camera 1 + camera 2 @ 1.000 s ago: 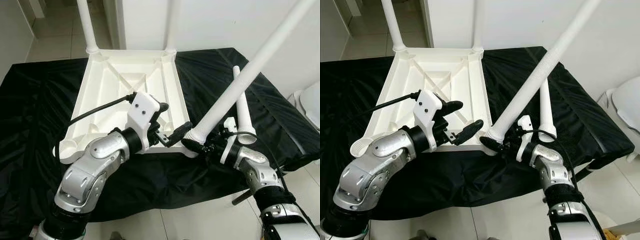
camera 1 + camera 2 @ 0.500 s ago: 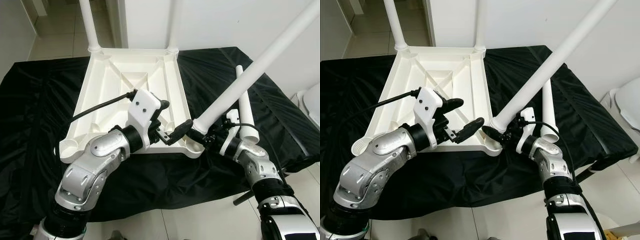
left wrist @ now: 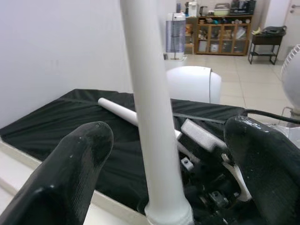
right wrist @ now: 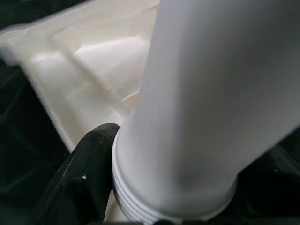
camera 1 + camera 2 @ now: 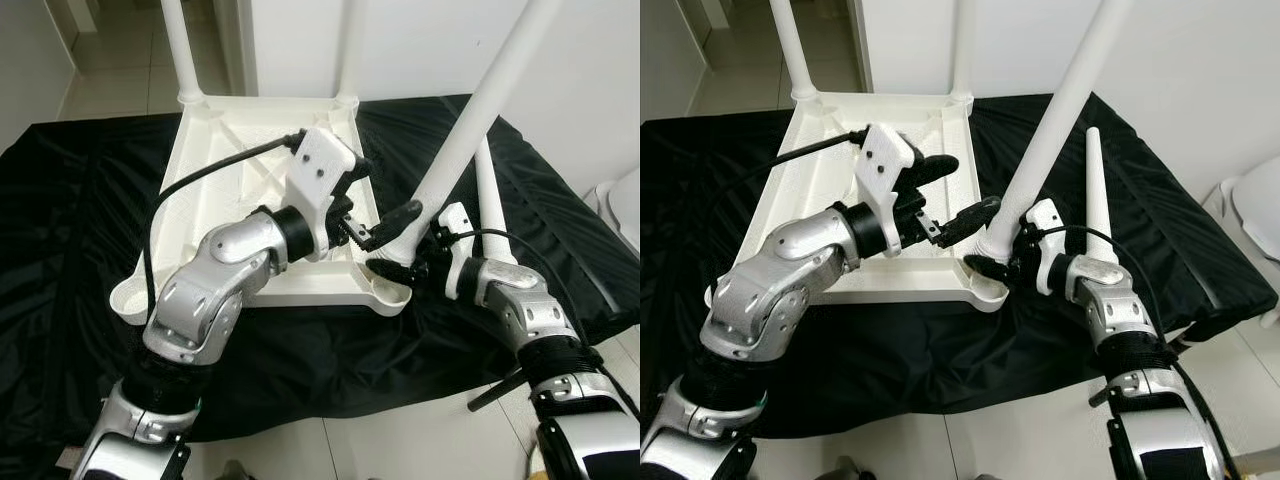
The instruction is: Building children table
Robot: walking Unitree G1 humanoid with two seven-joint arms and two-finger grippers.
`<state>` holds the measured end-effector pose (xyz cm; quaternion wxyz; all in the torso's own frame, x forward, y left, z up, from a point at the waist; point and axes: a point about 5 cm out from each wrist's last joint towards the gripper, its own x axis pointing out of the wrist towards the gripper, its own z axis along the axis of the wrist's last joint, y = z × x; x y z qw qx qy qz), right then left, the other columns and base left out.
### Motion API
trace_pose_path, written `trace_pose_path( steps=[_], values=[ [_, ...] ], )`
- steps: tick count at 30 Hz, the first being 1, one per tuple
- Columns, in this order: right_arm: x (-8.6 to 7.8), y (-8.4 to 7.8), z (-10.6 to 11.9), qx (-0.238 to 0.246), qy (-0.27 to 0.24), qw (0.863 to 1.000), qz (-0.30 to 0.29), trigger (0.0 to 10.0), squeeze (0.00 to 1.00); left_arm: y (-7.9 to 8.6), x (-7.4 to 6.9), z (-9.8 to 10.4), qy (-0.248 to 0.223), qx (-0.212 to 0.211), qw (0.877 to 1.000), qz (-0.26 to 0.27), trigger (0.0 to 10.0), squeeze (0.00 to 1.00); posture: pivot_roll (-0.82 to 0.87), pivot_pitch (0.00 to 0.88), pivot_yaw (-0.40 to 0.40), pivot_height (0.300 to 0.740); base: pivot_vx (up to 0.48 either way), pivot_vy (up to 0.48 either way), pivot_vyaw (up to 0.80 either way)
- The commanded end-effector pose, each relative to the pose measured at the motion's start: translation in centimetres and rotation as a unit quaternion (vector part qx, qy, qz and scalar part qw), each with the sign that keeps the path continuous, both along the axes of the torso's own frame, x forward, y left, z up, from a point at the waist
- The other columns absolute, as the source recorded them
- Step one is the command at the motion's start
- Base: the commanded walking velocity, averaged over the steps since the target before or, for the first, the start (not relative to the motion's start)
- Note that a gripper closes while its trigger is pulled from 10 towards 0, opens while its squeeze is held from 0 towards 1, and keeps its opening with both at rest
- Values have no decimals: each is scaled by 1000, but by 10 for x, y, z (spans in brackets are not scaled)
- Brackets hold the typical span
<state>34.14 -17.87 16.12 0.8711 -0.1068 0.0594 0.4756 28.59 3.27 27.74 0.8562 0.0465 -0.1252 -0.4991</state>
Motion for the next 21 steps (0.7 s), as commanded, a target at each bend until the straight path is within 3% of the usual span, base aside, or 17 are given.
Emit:
trace_pose_path(
  steps=[1, 6, 11, 16, 21],
  values=[
    [-1, 3, 10, -26, -19, 999, 33, 10000, 0, -7, 2, 12, 3, -10, 1000, -16, 10000, 0, -53, 52, -13, 740, 0, 0, 0],
    [0, 0, 14, -42, -21, 998, 38, 10000, 0, -15, 15, 17, 38, 3, 999, 16, 10000, 0, -55, 50, -14, 740, 0, 0, 0],
    [0, 0, 15, -47, -20, 998, 42, 10000, 0, -17, 20, 19, 49, 3, 999, 21, 10000, 0, -55, 50, -14, 740, 0, 0, 0],
    [-1, -1, 17, -59, -24, 997, 48, 10000, 0, -22, 34, 20, 76, 37, 995, 53, 10000, 0, -55, 47, -12, 740, 0, 0, 0],
    [2, -1, 18, -54, -28, 997, 46, 10000, 0, -24, 46, 25, 104, 26, 992, 72, 10000, 0, -48, 39, -15, 740, 0, 0, 0]
  ],
)
